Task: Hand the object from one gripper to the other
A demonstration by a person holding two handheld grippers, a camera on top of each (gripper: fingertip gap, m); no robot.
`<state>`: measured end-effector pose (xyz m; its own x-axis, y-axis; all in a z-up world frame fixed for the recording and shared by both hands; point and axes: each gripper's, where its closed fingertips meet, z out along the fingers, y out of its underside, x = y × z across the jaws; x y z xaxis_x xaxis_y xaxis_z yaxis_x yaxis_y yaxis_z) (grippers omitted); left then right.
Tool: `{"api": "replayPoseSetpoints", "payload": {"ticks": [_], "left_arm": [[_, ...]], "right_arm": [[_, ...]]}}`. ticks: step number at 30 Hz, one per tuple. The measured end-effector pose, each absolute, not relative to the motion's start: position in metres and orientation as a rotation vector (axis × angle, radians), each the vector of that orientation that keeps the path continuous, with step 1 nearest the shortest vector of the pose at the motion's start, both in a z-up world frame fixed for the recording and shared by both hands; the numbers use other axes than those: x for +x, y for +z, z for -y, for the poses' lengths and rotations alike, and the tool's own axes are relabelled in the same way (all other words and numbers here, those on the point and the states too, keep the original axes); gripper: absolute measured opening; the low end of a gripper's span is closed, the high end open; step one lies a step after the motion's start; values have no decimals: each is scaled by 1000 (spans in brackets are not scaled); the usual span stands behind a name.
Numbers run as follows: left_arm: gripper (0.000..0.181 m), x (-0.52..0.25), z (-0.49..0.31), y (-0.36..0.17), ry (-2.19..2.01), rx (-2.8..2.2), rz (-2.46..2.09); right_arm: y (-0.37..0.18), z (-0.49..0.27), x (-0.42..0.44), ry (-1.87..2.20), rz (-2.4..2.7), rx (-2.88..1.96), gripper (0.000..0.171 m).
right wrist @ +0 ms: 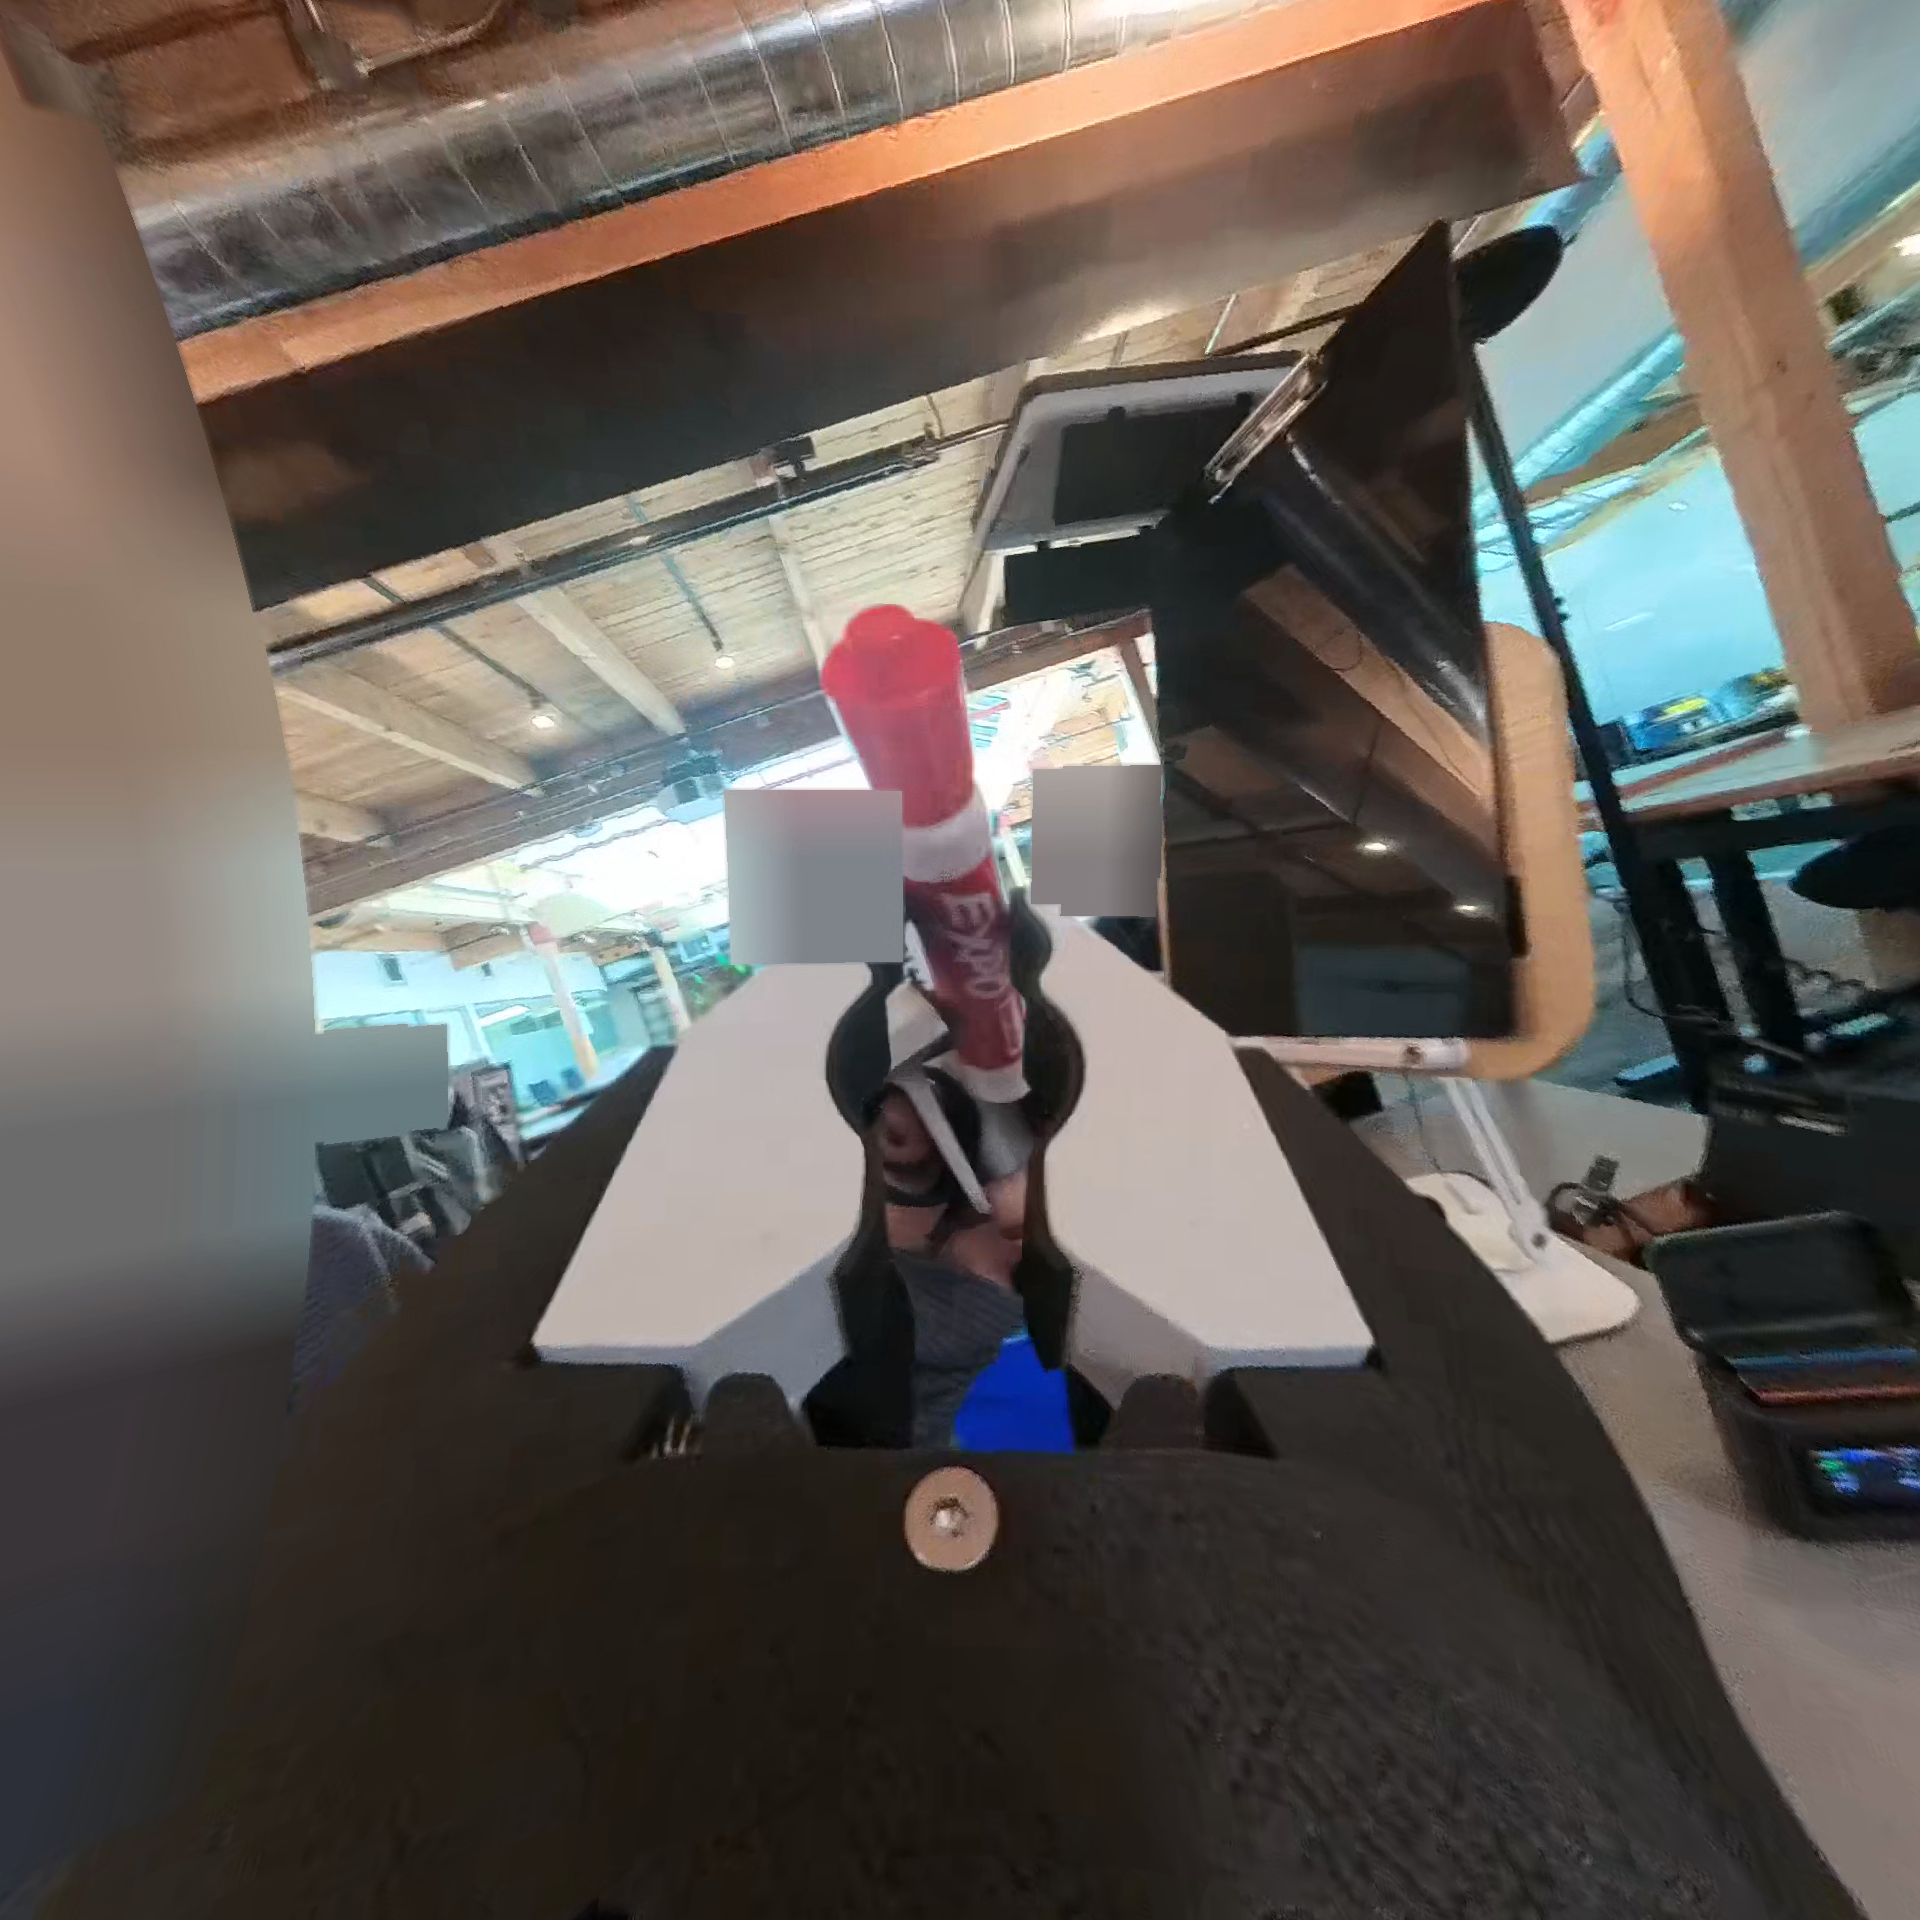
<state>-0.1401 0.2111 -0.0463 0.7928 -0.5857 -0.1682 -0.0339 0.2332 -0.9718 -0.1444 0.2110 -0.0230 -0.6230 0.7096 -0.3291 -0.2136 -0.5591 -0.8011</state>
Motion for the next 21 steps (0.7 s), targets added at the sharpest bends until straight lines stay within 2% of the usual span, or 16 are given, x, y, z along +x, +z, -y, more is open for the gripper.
{"api": "replayPoseSetpoints", "payload": {"ticks": [4, 5, 7, 9, 16, 19, 21], "left_arm": [[17, -143, -217, -52, -392, -1359, -537], [22, -145, -219, -53, -354, -1367, -525], [48, -148, -222, -49, -281, -1354, -505], [59, -146, -223, -45, -209, -1330, -511], [47, -129, -223, -29, 143, -1192, -575], [46, -121, -228, -30, 255, -1190, -585], [37, -119, -234, -35, 315, -1213, -597]], "right_arm": [[-30, -219, -147, 1945, 1060, -885, 15], [-30, -224, -147, 1861, 1048, -888, 15], [-36, -240, -150, 1635, 1033, -912, 16], [-39, -257, -150, 1342, 1015, -902, 16], [-35, -271, -142, 360, 1008, -616, 15], [-39, -260, -151, 285, 1038, -547, 15], [-41, -256, -155, 291, 1051, -537, 16]]}}
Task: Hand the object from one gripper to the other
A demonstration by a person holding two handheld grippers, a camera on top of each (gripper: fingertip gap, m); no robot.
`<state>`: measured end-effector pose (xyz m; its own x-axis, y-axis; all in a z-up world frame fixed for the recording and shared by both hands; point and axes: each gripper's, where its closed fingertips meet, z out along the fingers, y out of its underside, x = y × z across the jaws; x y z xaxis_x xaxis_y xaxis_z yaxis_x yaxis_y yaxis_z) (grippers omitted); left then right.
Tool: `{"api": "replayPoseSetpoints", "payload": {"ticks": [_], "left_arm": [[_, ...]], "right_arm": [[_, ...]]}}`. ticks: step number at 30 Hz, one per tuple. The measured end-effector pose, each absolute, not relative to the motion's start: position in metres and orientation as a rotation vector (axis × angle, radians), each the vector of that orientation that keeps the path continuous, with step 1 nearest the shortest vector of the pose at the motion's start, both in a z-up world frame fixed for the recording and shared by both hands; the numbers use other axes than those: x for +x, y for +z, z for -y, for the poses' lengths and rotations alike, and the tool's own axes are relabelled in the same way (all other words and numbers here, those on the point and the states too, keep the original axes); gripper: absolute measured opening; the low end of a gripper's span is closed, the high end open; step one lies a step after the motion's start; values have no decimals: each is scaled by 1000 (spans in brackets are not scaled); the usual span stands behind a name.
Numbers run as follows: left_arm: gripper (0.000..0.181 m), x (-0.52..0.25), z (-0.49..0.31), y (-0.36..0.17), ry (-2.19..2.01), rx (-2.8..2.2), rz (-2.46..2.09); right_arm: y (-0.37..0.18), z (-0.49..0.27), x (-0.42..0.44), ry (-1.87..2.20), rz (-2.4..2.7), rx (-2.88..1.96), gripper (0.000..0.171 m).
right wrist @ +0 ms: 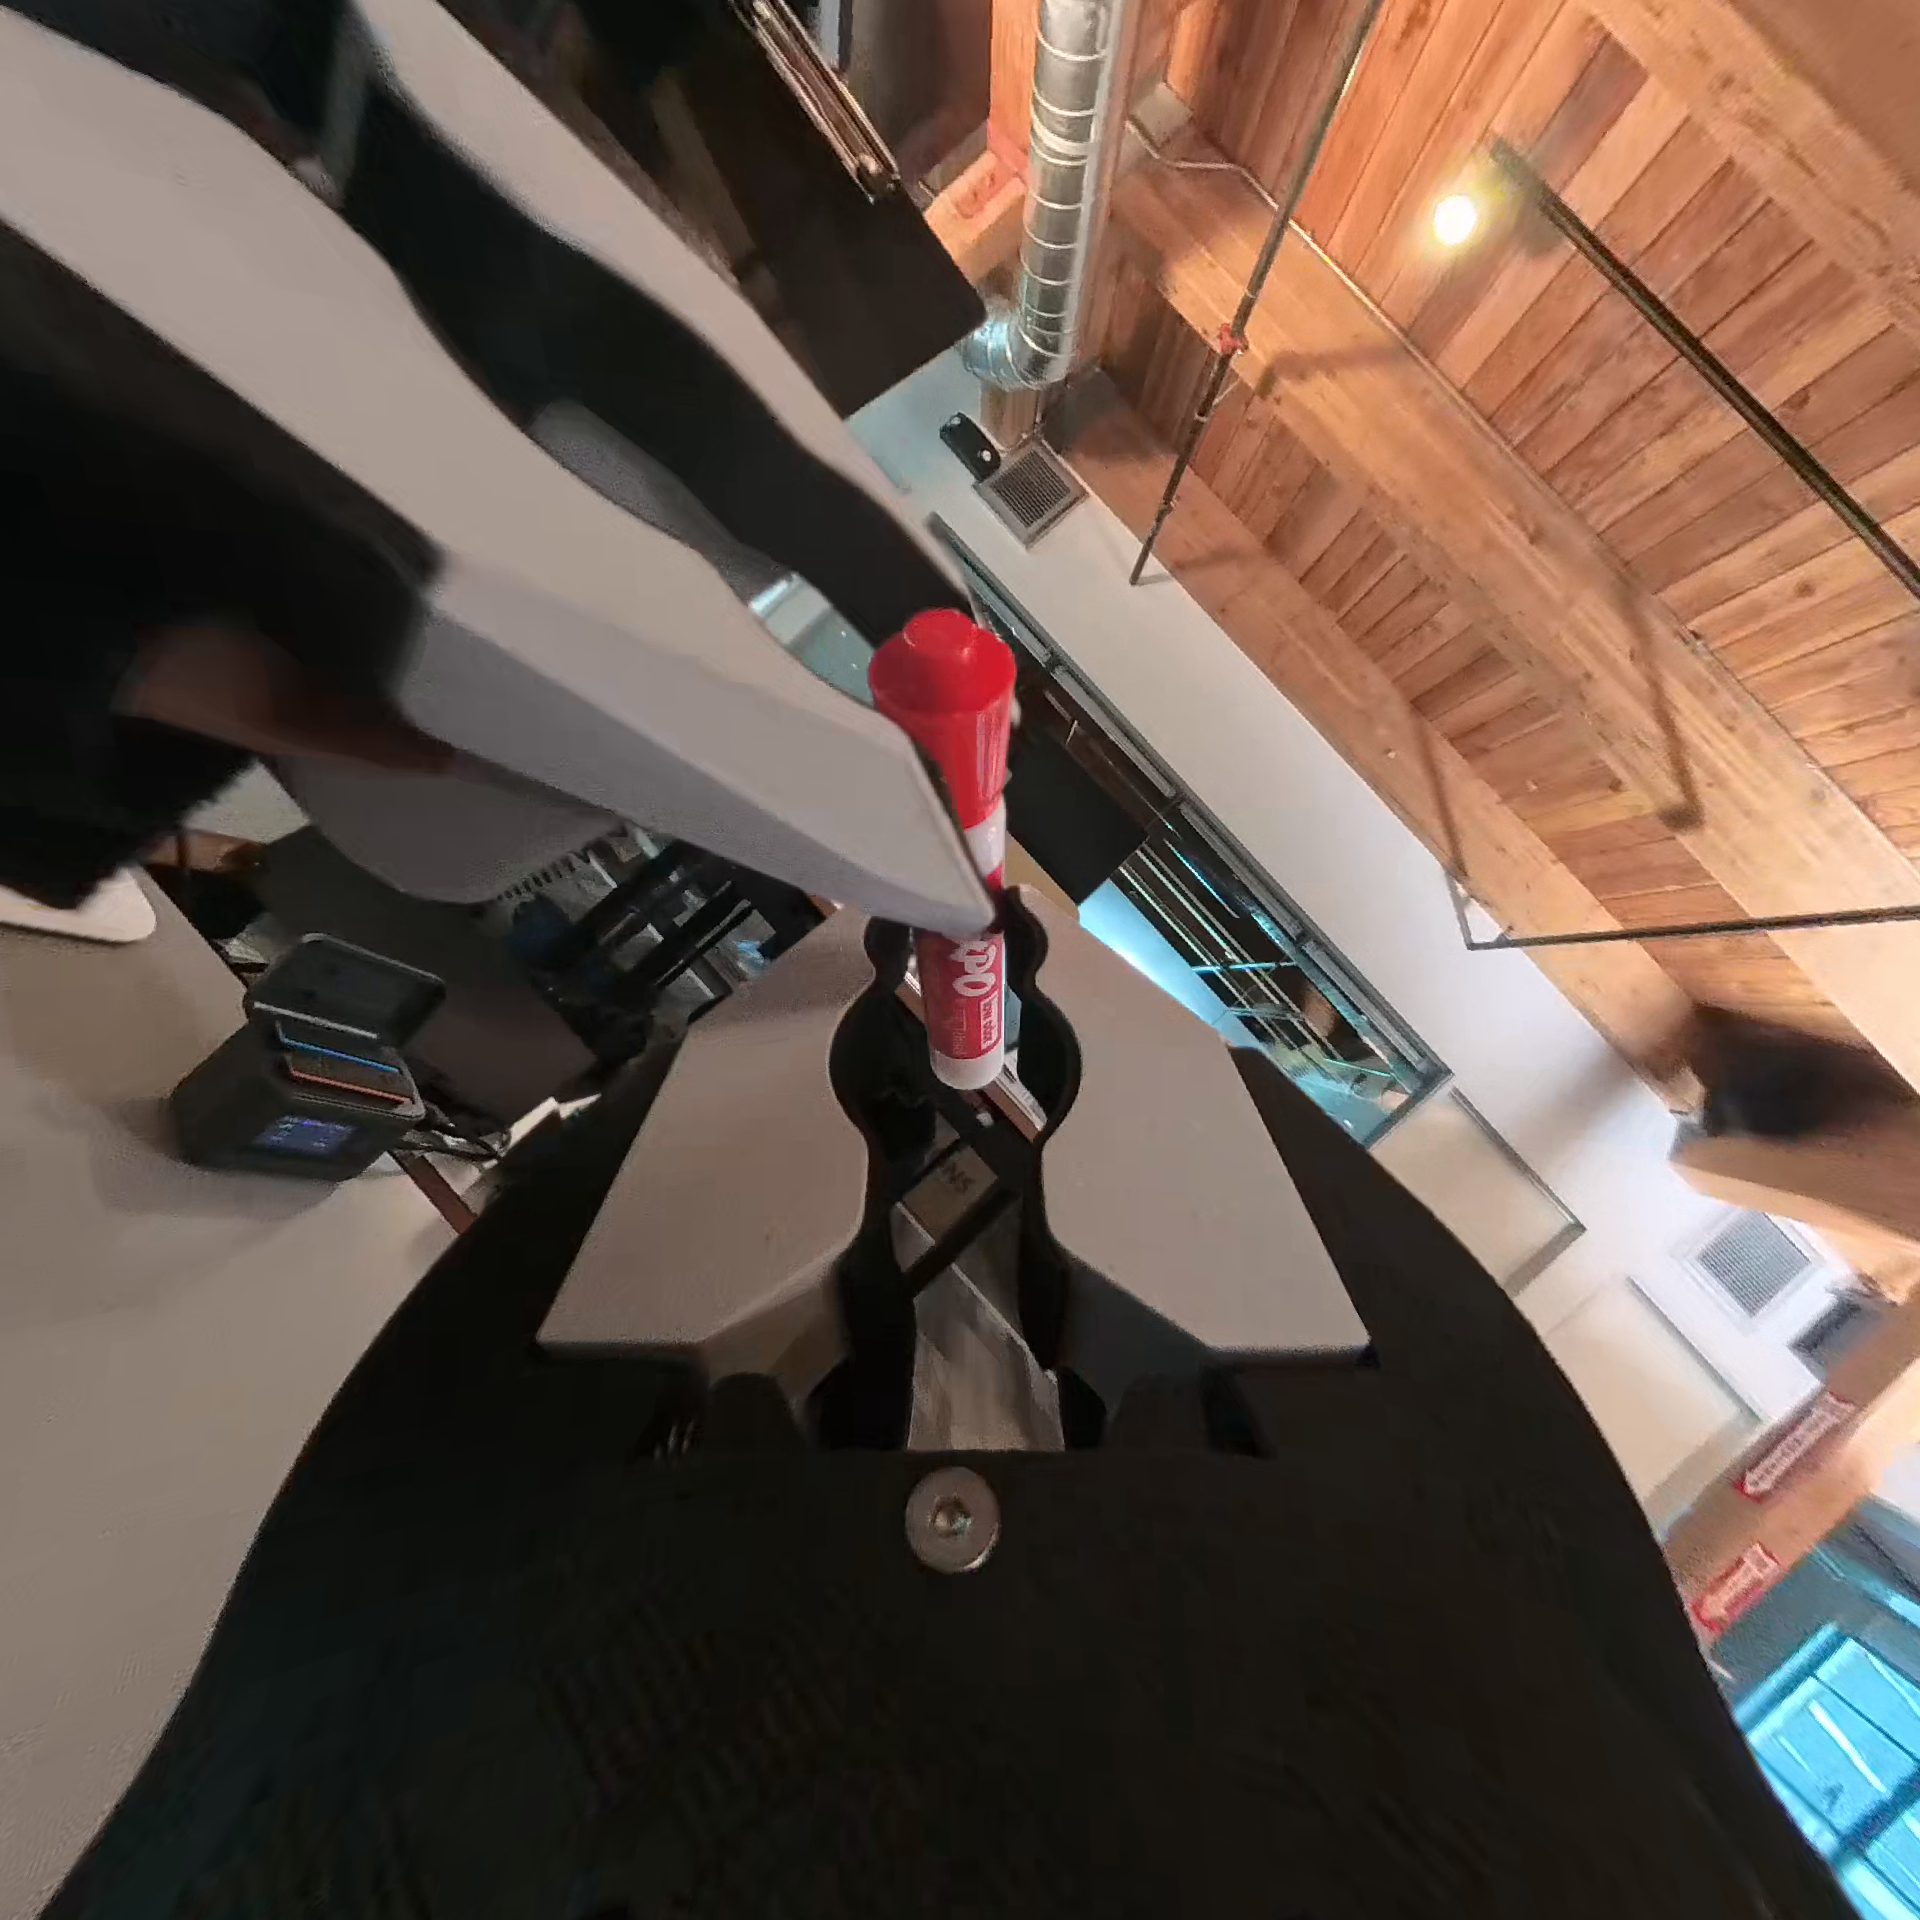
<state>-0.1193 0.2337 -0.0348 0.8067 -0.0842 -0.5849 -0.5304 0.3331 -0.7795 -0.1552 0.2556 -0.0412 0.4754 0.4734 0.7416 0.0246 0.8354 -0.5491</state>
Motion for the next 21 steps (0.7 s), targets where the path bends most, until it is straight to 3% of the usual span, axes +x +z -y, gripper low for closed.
{"api": "replayPoseSetpoints", "payload": {"ticks": [1, 6, 9, 11, 14, 17, 21], "left_arm": [[20, -121, -235, -35, 355, -1208, -592], [17, -125, -226, -21, 328, -1119, -525], [16, -133, -219, -13, 153, -1091, -456], [16, -137, -217, -11, -25, -1088, -418], [16, -140, -211, -7, -299, -1062, -373], [16, -145, -210, -7, -406, -1064, -352], [17, -151, -212, -10, -436, -1090, -323]], "right_arm": [[-42, -254, -157, 288, 1056, -533, 16], [-40, -246, -154, 492, 1041, -533, 20], [-39, -250, -151, 658, 1049, -597, 62], [-39, -262, -147, 546, 1021, -584, 66], [-44, -269, -147, 363, 1032, -539, 56], [-42, -267, -144, 277, 1003, -491, 24], [-50, -267, -151, 263, 1074, -531, 18]]}}
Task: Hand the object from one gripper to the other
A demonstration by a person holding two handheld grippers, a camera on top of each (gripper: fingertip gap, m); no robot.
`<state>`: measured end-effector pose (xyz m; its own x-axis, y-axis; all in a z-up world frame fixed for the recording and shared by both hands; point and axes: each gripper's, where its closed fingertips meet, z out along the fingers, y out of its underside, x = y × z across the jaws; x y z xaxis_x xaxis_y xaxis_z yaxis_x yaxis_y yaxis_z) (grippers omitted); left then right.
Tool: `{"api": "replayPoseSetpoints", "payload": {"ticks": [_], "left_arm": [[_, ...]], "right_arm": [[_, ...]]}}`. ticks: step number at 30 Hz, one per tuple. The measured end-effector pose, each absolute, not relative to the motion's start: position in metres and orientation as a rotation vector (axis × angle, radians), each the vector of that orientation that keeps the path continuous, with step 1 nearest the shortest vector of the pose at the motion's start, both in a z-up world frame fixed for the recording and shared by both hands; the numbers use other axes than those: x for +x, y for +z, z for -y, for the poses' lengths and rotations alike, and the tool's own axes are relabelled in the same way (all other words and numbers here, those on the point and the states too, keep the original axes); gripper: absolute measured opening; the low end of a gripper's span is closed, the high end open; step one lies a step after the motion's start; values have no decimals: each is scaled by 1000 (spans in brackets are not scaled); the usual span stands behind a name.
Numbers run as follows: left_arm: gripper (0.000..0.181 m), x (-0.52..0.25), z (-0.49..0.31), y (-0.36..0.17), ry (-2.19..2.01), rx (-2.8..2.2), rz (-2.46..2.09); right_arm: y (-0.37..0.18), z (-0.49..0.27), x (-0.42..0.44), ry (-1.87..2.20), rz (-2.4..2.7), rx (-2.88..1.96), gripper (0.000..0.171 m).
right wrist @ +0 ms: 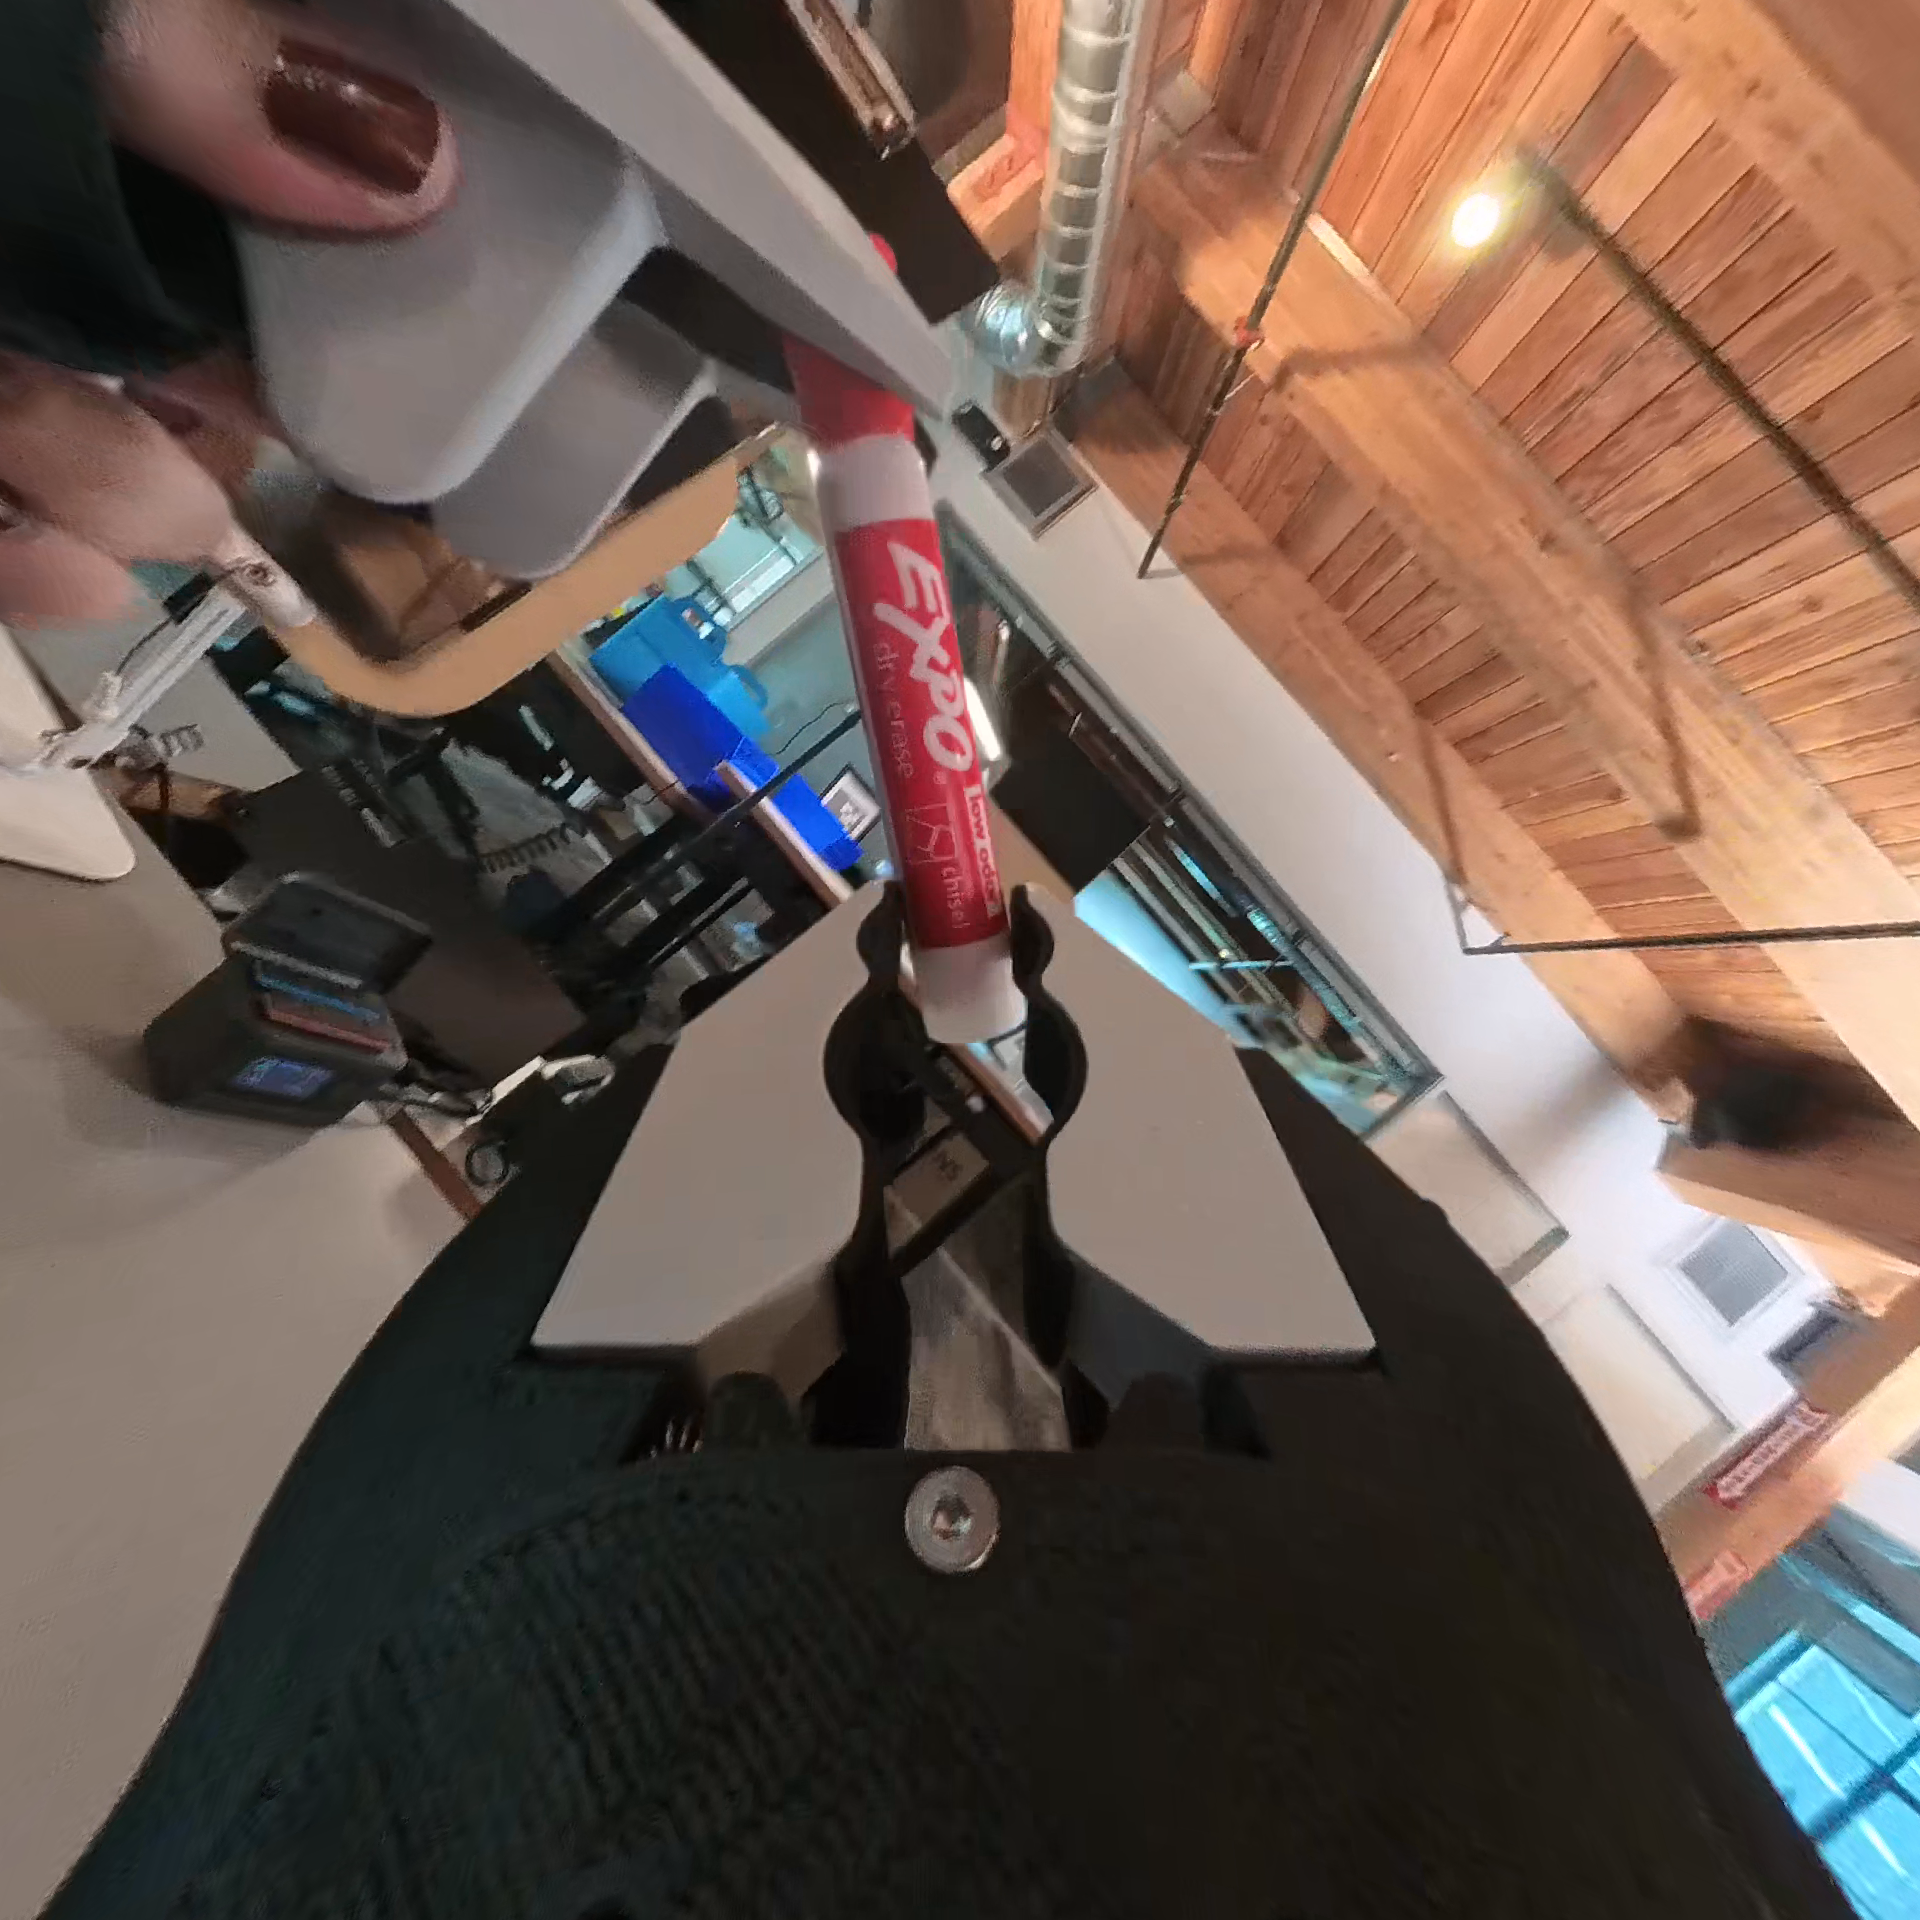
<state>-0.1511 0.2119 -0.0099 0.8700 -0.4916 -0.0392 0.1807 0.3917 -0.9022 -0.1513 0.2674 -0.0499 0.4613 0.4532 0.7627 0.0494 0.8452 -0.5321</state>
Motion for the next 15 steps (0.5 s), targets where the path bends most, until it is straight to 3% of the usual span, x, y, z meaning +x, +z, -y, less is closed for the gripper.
{"api": "replayPoseSetpoints", "payload": {"ticks": [1, 4, 6, 8, 15], "left_arm": [[18, -152, -213, -11, -406, -1097, -333], [63, -160, -221, -19, -172, -1156, -361], [80, -168, -233, -33, 91, -1255, -412], [84, -173, -243, -51, 366, -1337, -509], [59, -179, -264, -98, 980, -1436, -849]], "right_arm": [[-55, -269, -155, 260, 1106, -555, 17], [-69, -281, -159, 121, 1189, -605, 17], [-80, -291, -160, -22, 1253, -624, 17], [-90, -298, -160, -111, 1306, -643, 17], [-101, -297, -161, -159, 1381, -633, 17]]}}
